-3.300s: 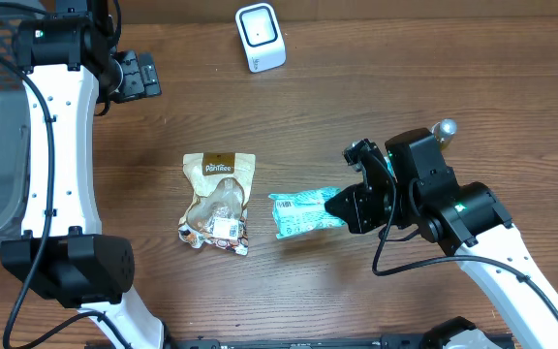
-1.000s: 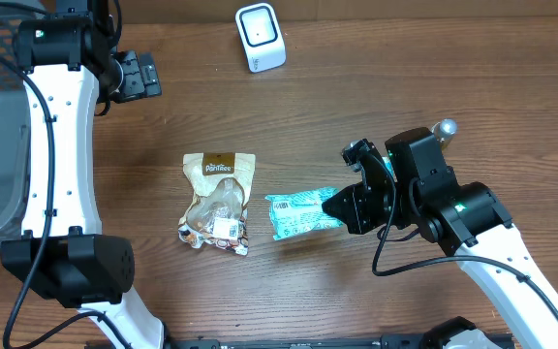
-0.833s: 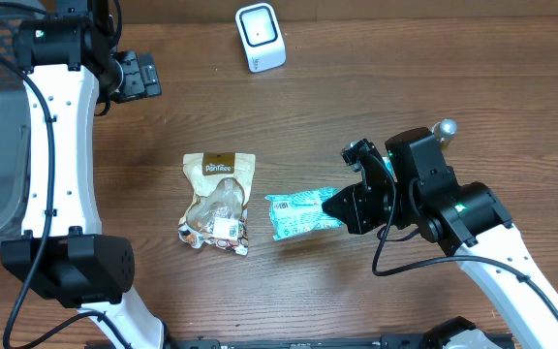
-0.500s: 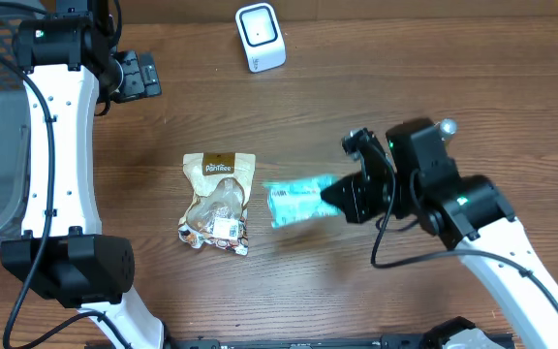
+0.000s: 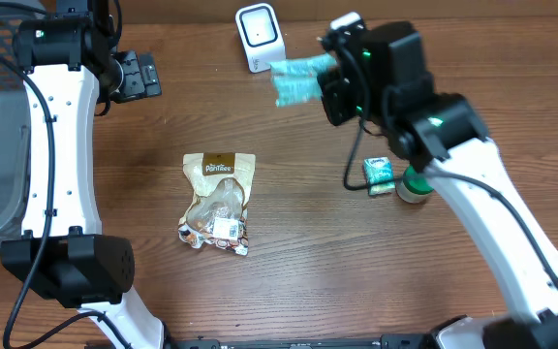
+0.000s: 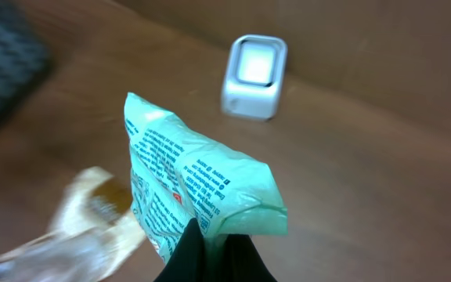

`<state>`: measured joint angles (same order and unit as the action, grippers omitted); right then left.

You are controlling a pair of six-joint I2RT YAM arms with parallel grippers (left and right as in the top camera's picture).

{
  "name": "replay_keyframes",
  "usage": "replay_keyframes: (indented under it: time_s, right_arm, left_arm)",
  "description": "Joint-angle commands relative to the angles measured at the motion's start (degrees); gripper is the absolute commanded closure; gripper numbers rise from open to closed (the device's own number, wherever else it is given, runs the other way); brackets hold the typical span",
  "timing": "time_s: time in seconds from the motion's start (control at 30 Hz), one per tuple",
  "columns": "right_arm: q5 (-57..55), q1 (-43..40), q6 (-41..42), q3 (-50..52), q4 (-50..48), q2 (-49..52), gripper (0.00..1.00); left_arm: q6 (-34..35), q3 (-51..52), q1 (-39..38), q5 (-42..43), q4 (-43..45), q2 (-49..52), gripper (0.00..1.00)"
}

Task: Scan the item barcode
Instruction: 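Carry the mint-green item up to the white scanner and hold it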

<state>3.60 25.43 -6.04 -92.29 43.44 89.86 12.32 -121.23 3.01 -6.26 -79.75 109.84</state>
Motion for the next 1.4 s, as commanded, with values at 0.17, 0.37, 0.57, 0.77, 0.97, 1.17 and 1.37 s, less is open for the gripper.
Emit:
replay_keyframes:
  time_s: [0.17,0.37,0.57,0.77,0.97,1.17,1.37]
  right_arm:
    - [-25.3,5.9,-27.3,-1.4,-22.0,13.3,0.96]
    - [-29.5,7.1,-39.9,-1.4,-42.4,23.6,0.96]
    - [-30.7,7.1,-59.1,-1.4,-65.1,33.4,0.96]
    - [-27.8,6.6,-71.1,-1.4,-80.5,40.1,0.96]
    - [-23.6,5.1,-68.8,-1.6,-80.9,43.1,0.96]
    - [-23.0,3.2,-63.8,-8.1,-80.1,46.9,0.96]
    - [-22.9,3.1,-60.6,-13.2,-75.1,48.7,0.96]
  left_arm:
    - [0.6,-0.7,-0.4,-0.1,0.1,-0.9,0.0]
    - [0.6,-0.7,-0.4,-0.1,0.1,-0.9,0.0]
    - [0.6,-0.7,-0.4,-0.1,0.1,-0.9,0.0]
    - [0.6,-0.7,-0.4,-0.1,0.1,-0.9,0.0]
    - [0.6,-0.7,-0.4,-0.1,0.1,-0.9,0.01]
    - [0.6,-0.7,-0.4,-0.1,0.1,-0.9,0.0]
    - [0.6,-0.7,-0.4,-0.1,0.1,-0.9,0.0]
